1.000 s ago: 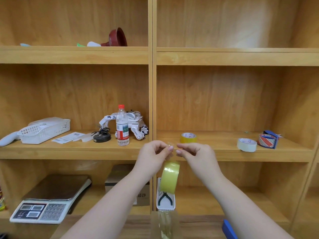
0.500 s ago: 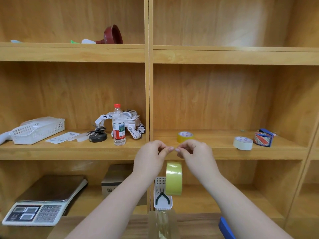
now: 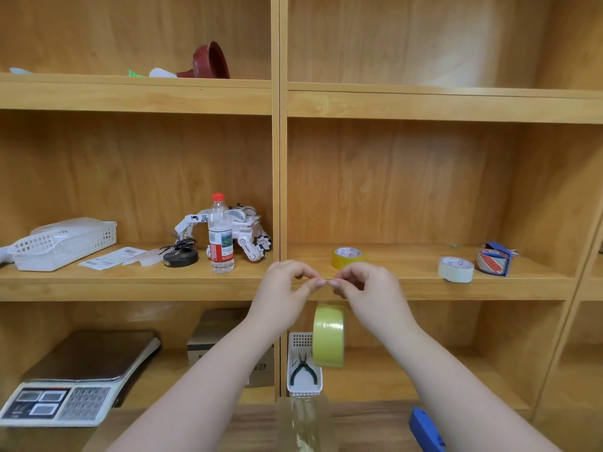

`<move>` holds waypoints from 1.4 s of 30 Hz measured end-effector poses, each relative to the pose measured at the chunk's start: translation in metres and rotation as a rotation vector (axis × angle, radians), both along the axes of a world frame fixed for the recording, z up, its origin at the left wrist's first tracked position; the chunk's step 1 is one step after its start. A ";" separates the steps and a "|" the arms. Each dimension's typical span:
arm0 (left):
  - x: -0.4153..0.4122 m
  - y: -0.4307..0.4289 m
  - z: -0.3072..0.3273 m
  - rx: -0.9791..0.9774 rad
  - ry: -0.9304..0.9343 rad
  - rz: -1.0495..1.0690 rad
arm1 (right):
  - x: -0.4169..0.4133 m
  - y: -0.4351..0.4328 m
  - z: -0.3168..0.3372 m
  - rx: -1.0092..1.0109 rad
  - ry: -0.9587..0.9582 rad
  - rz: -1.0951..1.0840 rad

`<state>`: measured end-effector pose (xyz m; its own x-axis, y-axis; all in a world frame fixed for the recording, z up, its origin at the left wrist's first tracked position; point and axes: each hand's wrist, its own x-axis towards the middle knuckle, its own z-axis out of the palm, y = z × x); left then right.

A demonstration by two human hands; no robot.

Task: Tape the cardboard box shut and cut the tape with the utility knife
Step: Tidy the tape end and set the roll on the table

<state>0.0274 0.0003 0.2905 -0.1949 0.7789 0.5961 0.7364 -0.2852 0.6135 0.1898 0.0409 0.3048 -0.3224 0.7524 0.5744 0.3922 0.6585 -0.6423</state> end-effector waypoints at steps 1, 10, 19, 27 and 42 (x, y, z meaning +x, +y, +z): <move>0.000 0.000 0.000 -0.011 -0.004 -0.009 | 0.000 0.000 -0.001 0.008 -0.023 -0.011; 0.007 0.004 -0.008 -0.154 -0.047 -0.113 | -0.011 0.009 -0.012 -0.176 0.025 0.039; -0.012 0.008 -0.019 -0.676 -0.650 -0.263 | -0.021 0.020 -0.012 -0.312 0.047 0.061; -0.015 0.027 -0.045 -0.565 -0.791 -0.269 | -0.028 0.037 -0.017 -0.375 0.101 0.011; -0.028 0.030 -0.088 -0.339 -0.676 -0.277 | -0.048 0.064 -0.084 -0.657 0.357 -0.056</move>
